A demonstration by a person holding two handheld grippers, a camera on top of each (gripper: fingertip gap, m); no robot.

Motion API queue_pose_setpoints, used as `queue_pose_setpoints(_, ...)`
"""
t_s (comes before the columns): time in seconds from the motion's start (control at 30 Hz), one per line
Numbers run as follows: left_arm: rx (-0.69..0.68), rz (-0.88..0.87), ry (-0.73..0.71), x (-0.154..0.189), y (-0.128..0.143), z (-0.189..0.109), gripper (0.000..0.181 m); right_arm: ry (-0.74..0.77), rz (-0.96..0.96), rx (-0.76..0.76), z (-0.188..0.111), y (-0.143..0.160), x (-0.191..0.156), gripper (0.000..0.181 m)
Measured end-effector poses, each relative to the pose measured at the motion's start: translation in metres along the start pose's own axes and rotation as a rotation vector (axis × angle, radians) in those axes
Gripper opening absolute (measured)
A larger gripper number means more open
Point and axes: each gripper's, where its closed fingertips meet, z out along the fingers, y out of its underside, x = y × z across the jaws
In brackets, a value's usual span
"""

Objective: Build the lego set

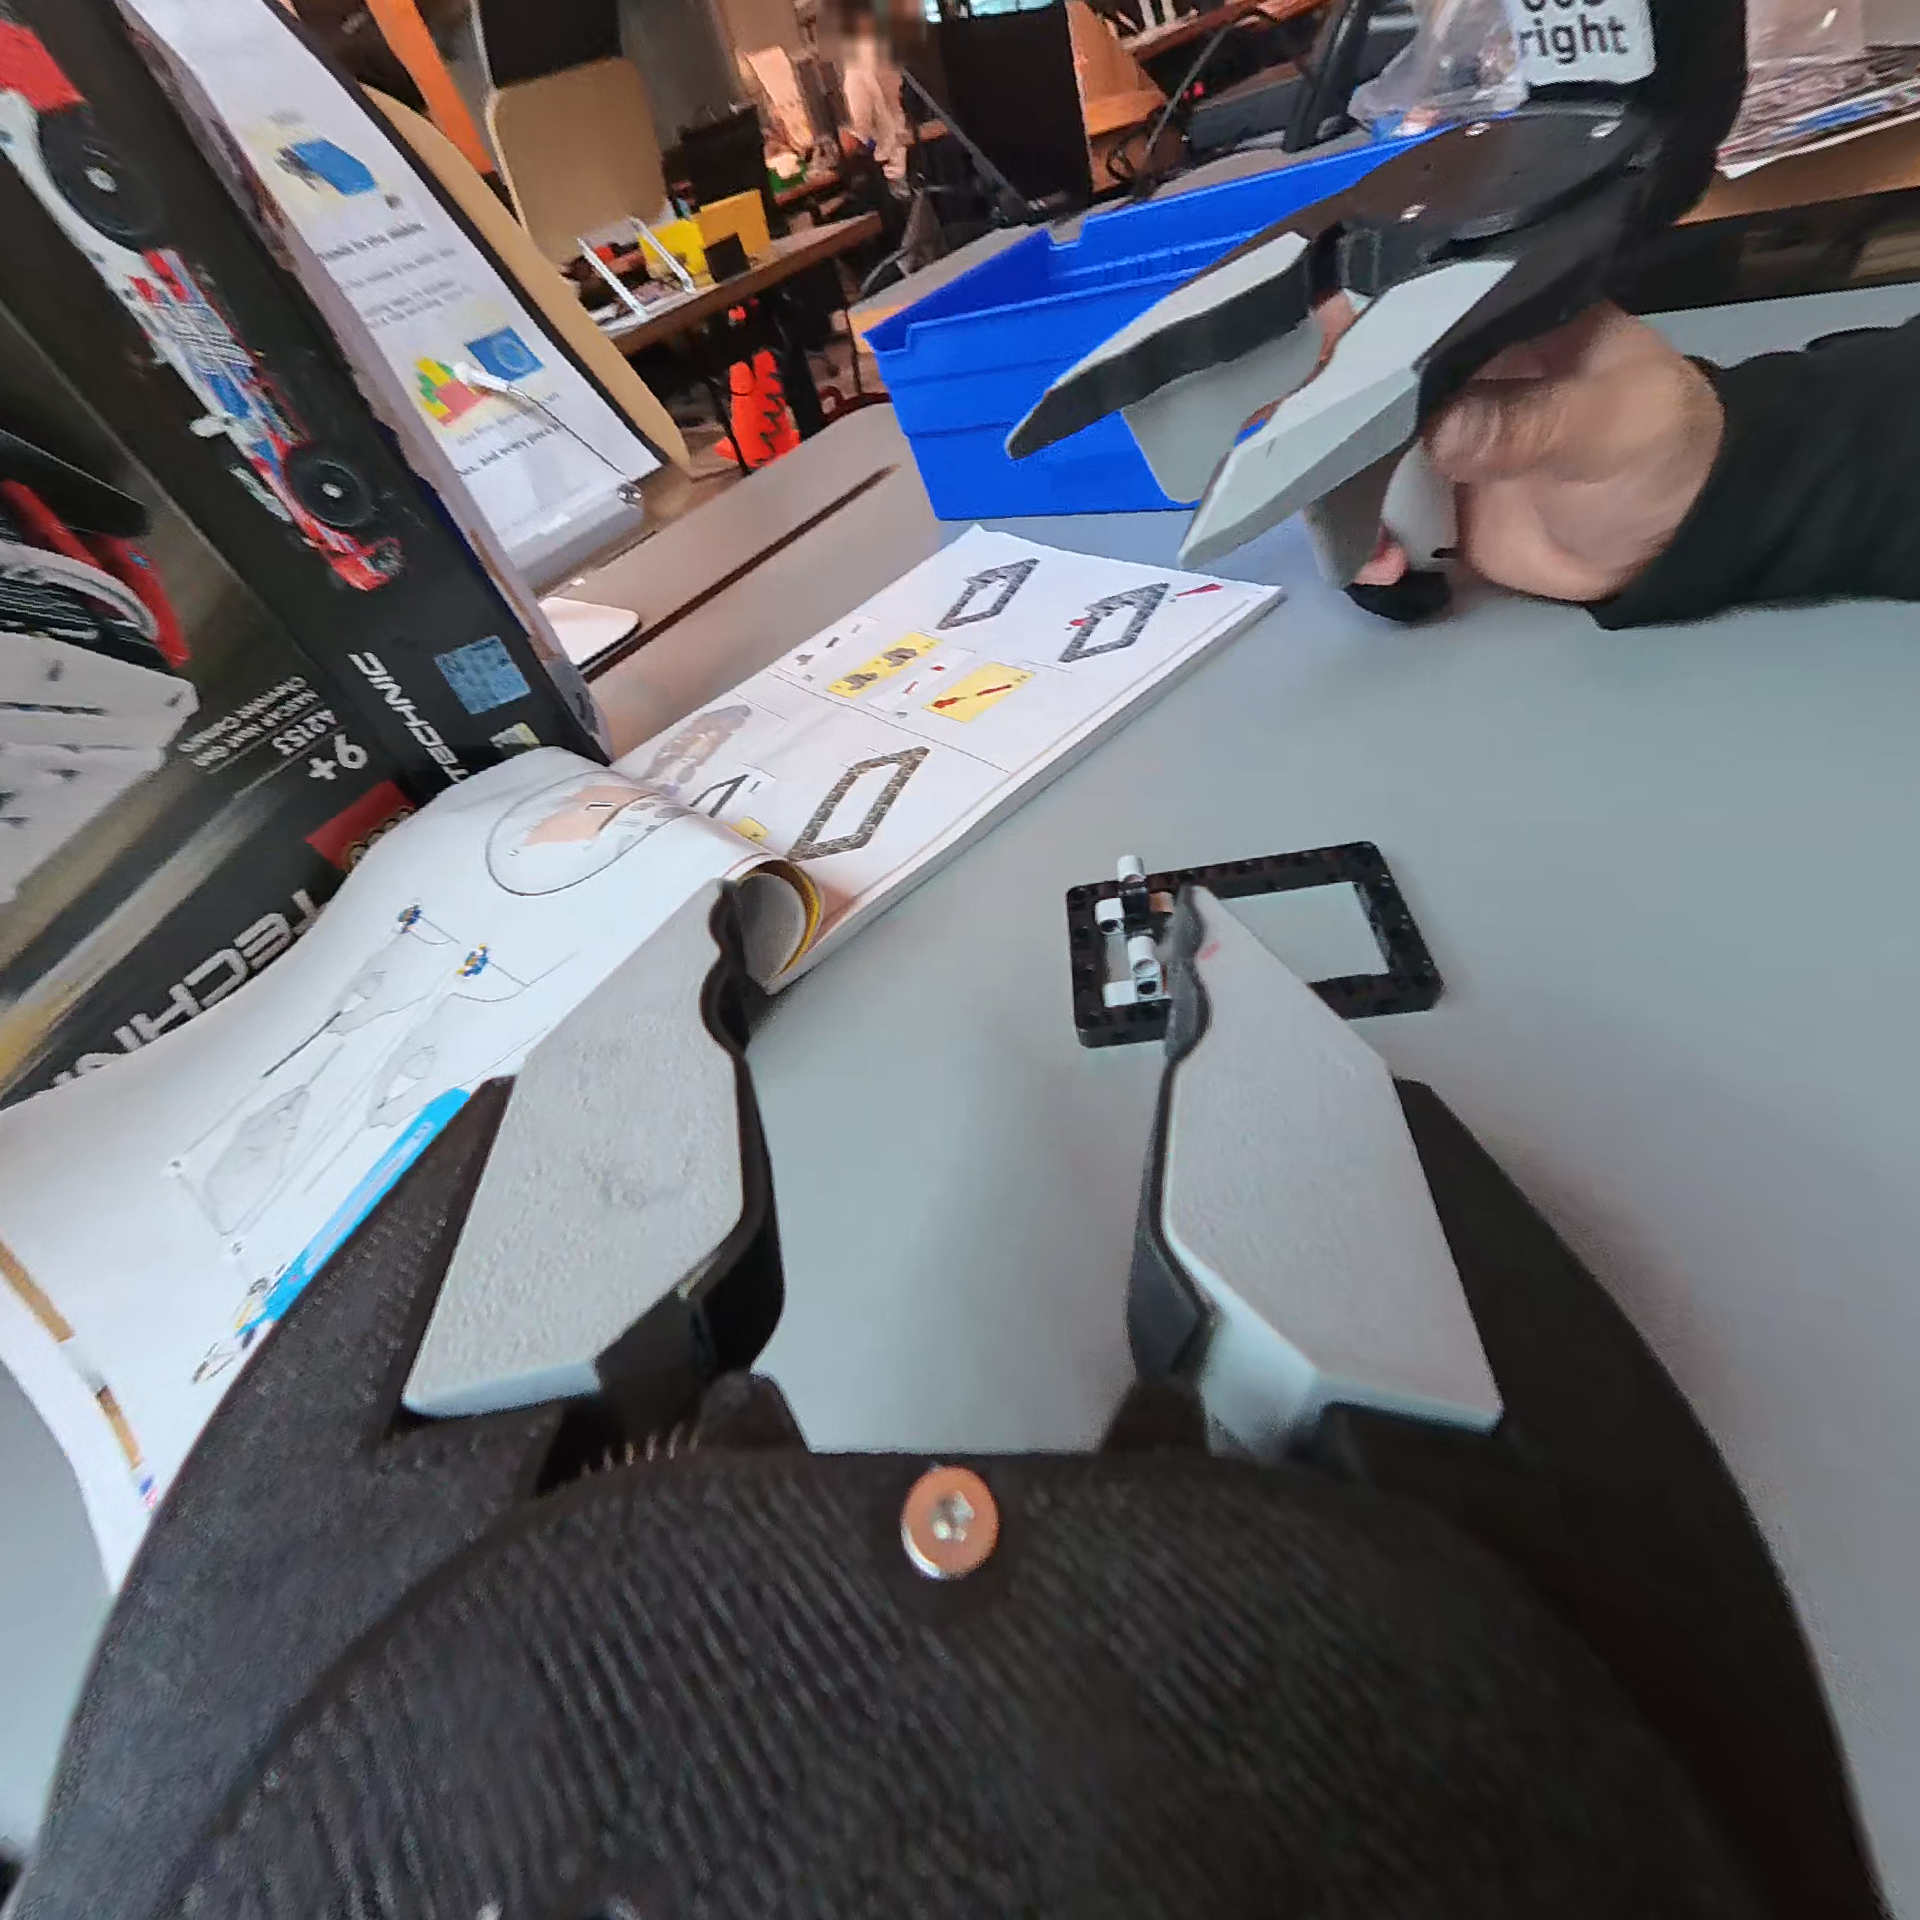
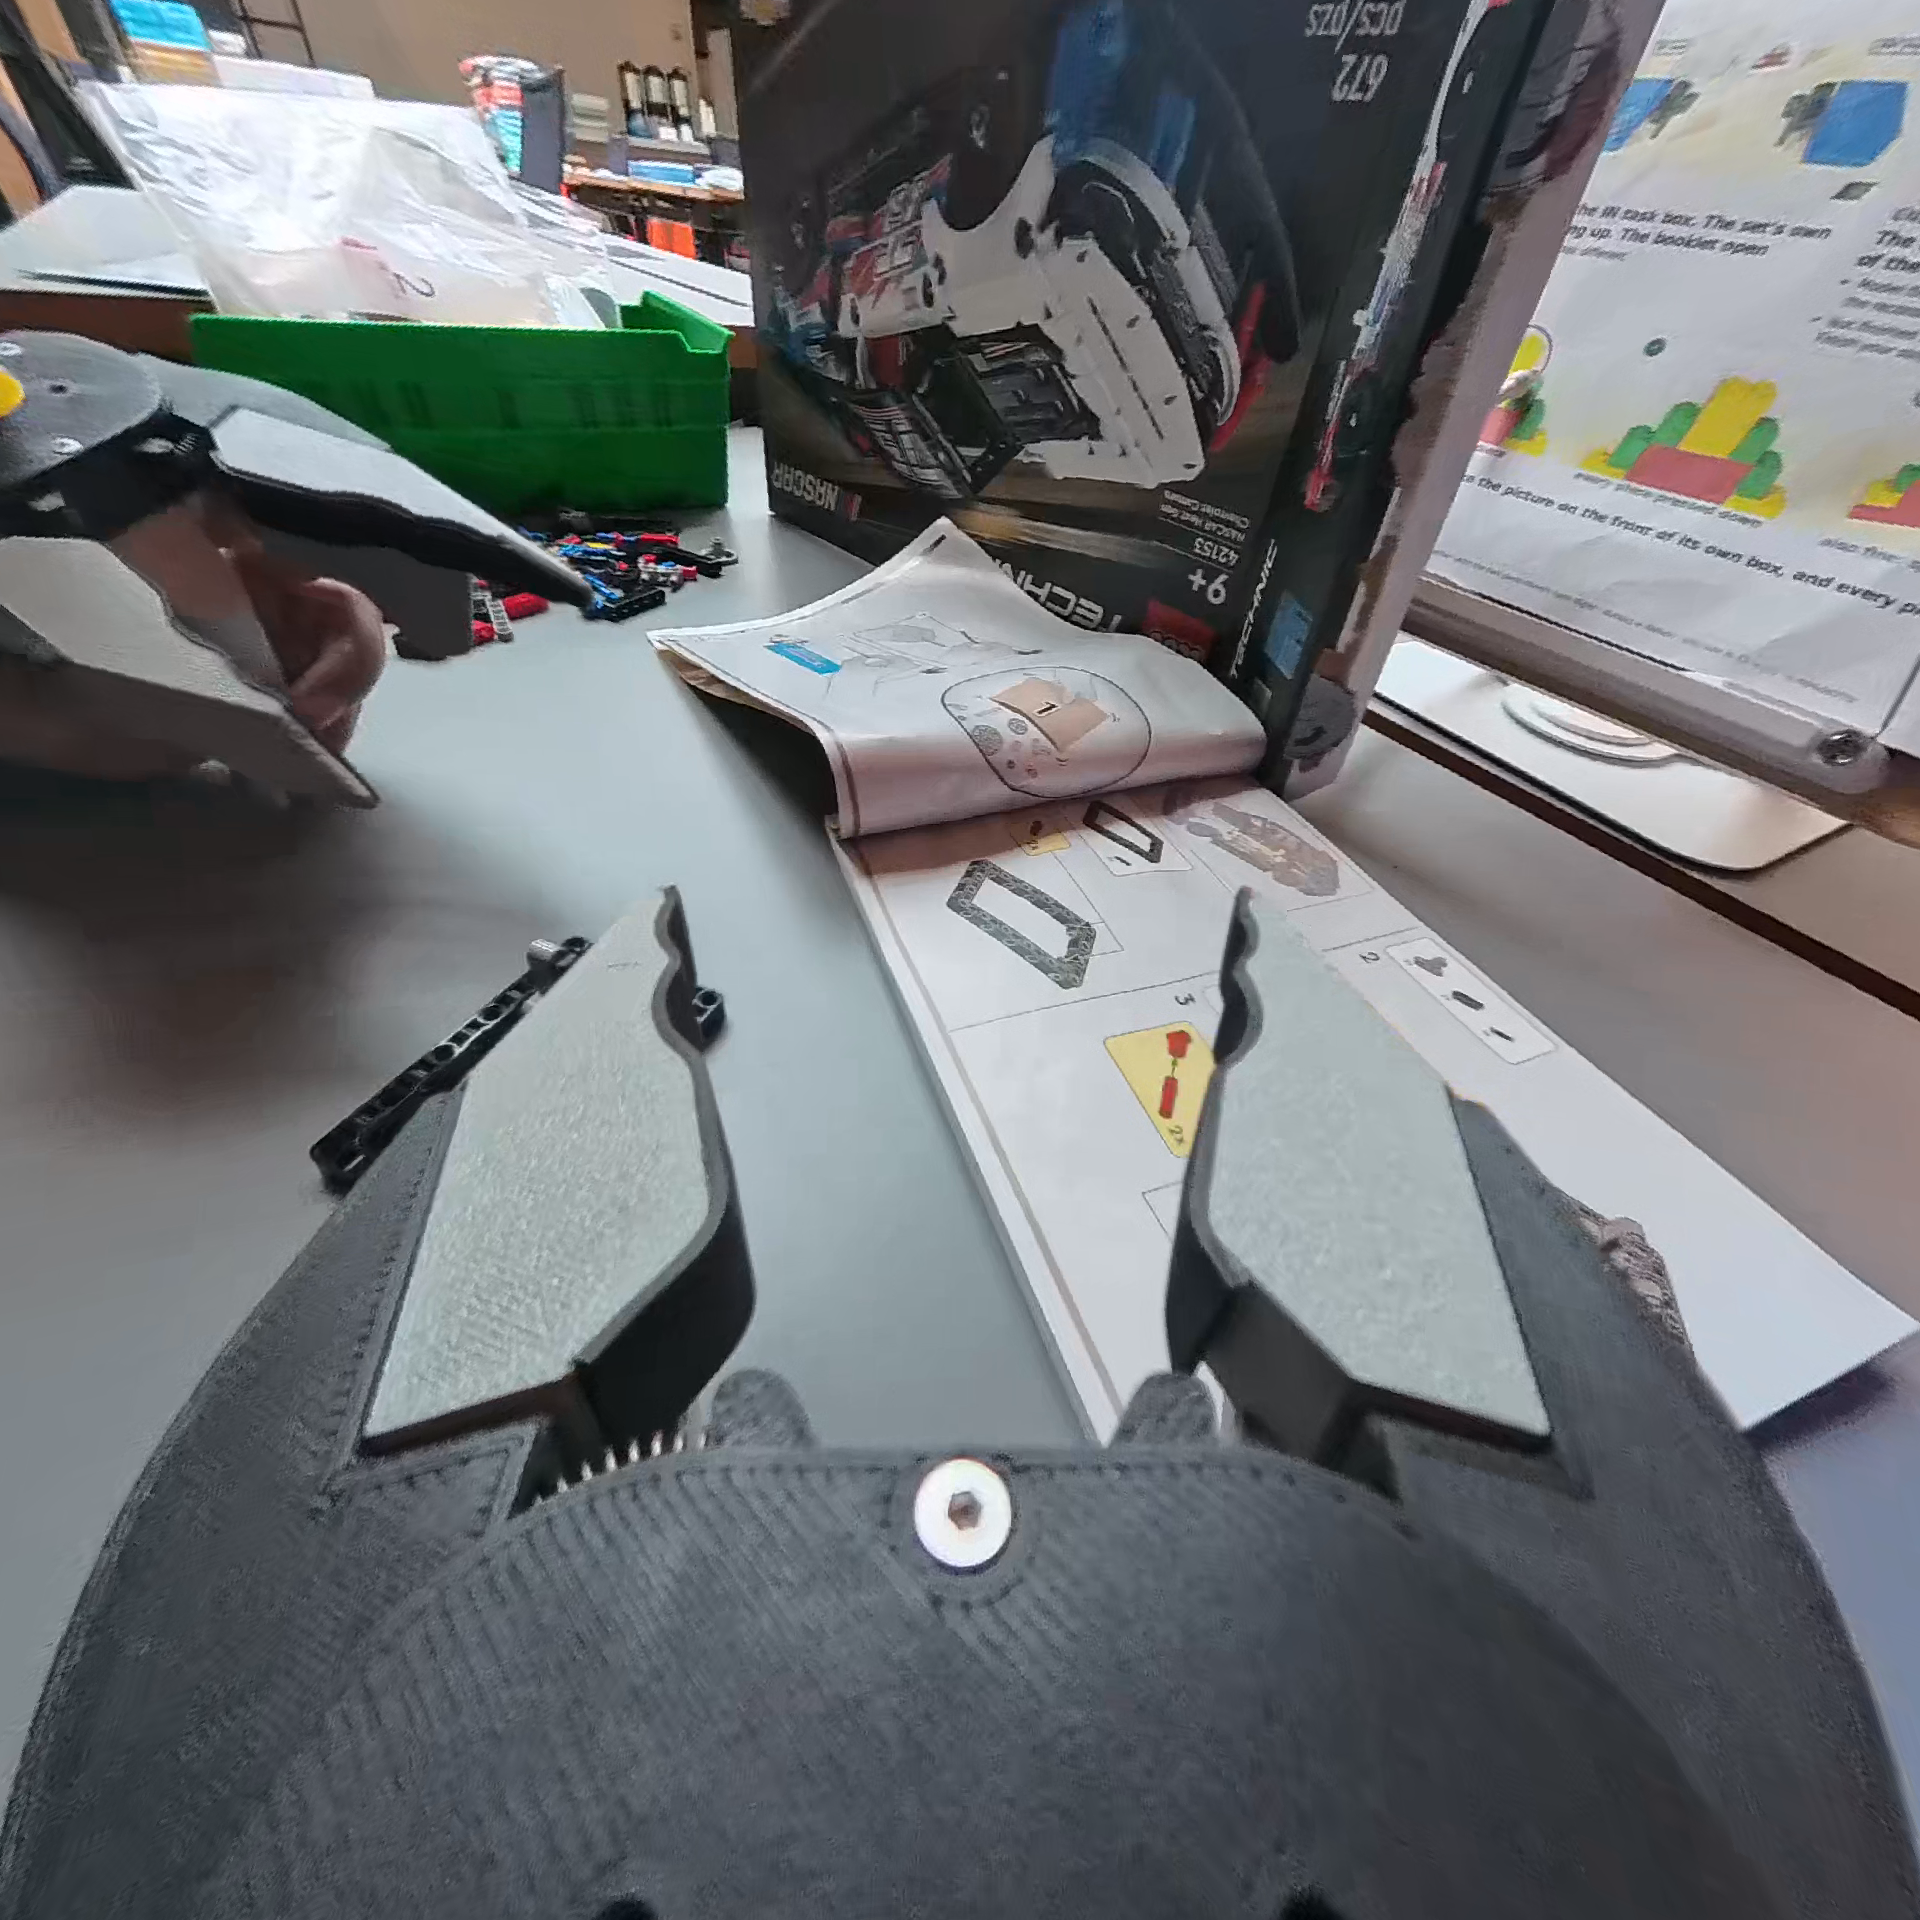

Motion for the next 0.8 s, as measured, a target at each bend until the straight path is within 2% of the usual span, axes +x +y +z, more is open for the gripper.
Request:
queue_pose_setpoints(0.07, -0.012, 0.007, -0.032, -0.003, 0.002, -0.001, 0.08, 0.008, 0.003, -0.015, 0.002, 0.003, 0.0, 0.104)
queue_pose_setpoints(0.17, -0.048, 0.039, -0.015, 0.003, 0.007, 0.0, 0.077, 0.041, -0.01, -0.081, 0.006, 0.014, 0.003, 0.122)
queue_pose_setpoints(0.3, -0.109, 0.048, 0.009, 0.008, 0.015, 0.004, 0.075, 0.129, -0.06, -0.13, 0.006, 0.02, 0.01, 0.118)
queue_pose_setpoints(0.6, -0.161, 0.058, -0.001, 0.009, 0.022, 0.008, 0.07, 0.121, -0.024, -0.049, -0.005, 0.006, 0.006, 0.115)
queue_pose_setpoints(0.7, -0.17, 0.059, 0.01, 0.01, 0.023, 0.008, 0.067, 0.072, 0.018, -0.007, -0.004, -0.002, 0.0, 0.124)
queue_pose_setpoints(0.8, -0.173, 0.047, 0.057, 0.015, 0.023, 0.009, 0.065, -0.016, 0.025, 0.076, 0.002, -0.022, -0.009, 0.123)
